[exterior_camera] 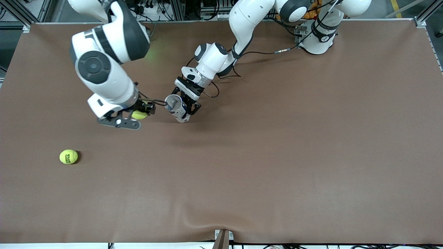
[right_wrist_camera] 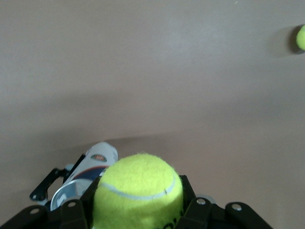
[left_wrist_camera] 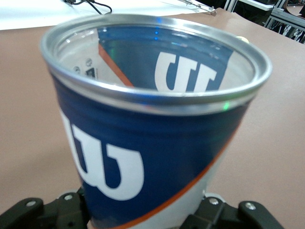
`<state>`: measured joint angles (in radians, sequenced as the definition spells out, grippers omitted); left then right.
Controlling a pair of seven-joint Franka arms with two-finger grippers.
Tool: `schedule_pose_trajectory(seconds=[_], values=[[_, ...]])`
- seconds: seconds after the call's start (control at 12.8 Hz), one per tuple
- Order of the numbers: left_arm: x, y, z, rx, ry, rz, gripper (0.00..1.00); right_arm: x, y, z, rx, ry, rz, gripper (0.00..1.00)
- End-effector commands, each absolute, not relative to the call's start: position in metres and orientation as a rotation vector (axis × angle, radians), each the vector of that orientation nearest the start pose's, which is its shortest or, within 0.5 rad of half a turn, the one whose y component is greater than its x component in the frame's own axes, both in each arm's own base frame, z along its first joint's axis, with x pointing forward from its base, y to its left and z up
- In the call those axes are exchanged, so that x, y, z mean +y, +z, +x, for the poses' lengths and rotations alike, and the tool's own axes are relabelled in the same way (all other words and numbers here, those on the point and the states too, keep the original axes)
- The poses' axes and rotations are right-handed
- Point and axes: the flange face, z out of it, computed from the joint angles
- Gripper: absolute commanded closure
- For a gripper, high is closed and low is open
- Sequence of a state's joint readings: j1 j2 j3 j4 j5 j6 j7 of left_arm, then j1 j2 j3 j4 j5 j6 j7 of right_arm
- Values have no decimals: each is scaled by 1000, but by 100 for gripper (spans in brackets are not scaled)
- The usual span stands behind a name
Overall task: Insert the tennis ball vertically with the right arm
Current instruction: 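Carry the ball with the right gripper over the can opening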
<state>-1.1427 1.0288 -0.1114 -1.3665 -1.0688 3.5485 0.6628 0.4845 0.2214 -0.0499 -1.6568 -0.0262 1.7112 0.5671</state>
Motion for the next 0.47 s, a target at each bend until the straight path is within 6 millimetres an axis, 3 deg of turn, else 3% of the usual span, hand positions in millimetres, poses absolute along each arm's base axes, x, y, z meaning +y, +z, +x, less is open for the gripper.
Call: schedule_pose_trajectory(seconds=[0.0,0.23,0.39], values=[[-642,170,343,949,-1457,-3174,27,287,462,530,219,227,-3256,100],[-641,169,343,949,-1454,-3173,26,315,446,508,131,262,-3275,100],[-642,169,342,954,-1454,-3172,26,318,436,505,124,287,-3281,100]])
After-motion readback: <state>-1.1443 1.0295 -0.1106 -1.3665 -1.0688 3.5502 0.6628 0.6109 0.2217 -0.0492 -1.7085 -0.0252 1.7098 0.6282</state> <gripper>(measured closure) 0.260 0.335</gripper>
